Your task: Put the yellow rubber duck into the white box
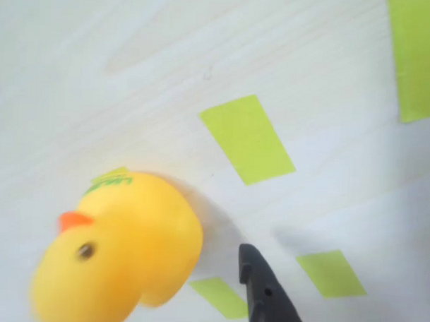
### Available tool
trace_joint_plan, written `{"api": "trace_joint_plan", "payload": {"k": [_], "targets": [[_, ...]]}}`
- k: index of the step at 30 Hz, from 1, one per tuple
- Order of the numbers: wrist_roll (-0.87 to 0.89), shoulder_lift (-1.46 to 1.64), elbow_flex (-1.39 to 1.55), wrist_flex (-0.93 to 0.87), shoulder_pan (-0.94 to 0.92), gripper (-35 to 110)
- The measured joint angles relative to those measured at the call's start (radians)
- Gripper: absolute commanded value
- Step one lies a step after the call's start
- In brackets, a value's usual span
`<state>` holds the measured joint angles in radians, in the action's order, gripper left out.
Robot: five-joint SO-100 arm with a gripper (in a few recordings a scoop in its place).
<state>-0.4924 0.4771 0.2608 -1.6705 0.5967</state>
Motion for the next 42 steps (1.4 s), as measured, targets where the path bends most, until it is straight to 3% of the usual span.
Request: {"api": "trace_joint_plan", "payload": {"k": [5,10,21,25,30,37,42], "targets": [[0.009,-0.034,0.000,0.025,0.003,28],[0.014,-0.057,-0.018,0.067,0.005,0],[0.186,-0.026,-0.028,0.140,-0.008,0],[0.281,0.279,0.141,0.181,-0.083,0],[0.310,0.913,0.437,0.235,-0.307,0],[0.282,1.790,1.058,0.428,-0.896,0],[0.250,2.010,1.543,0.609,-1.276,0]]}}
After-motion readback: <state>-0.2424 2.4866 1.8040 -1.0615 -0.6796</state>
